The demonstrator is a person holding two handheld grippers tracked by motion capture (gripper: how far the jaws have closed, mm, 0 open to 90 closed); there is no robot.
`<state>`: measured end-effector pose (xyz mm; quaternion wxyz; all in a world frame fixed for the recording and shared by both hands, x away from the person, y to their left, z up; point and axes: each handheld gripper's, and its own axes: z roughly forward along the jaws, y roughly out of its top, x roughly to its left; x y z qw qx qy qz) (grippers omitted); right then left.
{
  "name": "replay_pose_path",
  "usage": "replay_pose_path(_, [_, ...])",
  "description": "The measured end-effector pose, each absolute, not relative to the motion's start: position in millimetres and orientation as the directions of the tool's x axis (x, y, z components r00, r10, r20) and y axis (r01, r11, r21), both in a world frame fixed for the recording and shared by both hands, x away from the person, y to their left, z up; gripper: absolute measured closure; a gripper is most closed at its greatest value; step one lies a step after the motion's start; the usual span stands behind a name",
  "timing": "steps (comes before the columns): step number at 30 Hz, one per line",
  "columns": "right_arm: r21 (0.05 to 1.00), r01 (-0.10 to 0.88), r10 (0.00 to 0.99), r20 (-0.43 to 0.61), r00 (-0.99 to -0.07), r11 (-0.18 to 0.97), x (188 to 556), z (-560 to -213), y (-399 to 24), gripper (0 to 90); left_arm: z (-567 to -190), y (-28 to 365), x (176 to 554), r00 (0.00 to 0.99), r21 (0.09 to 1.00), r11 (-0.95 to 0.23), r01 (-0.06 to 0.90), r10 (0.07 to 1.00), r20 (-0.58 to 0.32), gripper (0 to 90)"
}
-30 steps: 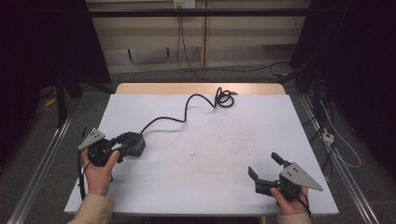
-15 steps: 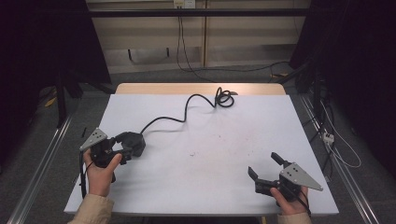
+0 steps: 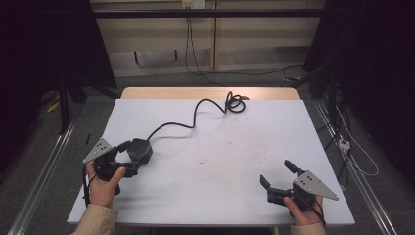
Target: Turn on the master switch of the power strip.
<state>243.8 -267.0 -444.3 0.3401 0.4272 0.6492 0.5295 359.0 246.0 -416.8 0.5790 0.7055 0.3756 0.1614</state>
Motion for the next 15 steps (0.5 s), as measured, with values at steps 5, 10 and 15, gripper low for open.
replay_pose_path(5, [0.978, 0.195, 0.915, 0.013, -0.403, 0.072, 243.7, -444.3, -267.0, 3.4, -418.0, 248.6, 354.3, 0.676, 0.943, -0.041, 0.329, 0.708, -0.205, 6.2])
replay_pose_path(10, [0.978, 0.194, 0.915, 0.011, -0.404, 0.074, 244.0, -444.5, -266.5, 3.4, -420.0, 252.6, 350.9, 0.682, 0.944, -0.035, 0.329, 0.700, -0.211, 5.2])
replay_pose_path(15, [0.978, 0.197, 0.915, 0.013, -0.404, 0.073, 244.3, -444.9, -266.4, 3.4, -421.4, 257.1, 348.1, 0.683, 0.946, -0.034, 0.323, 0.700, -0.208, 5.2])
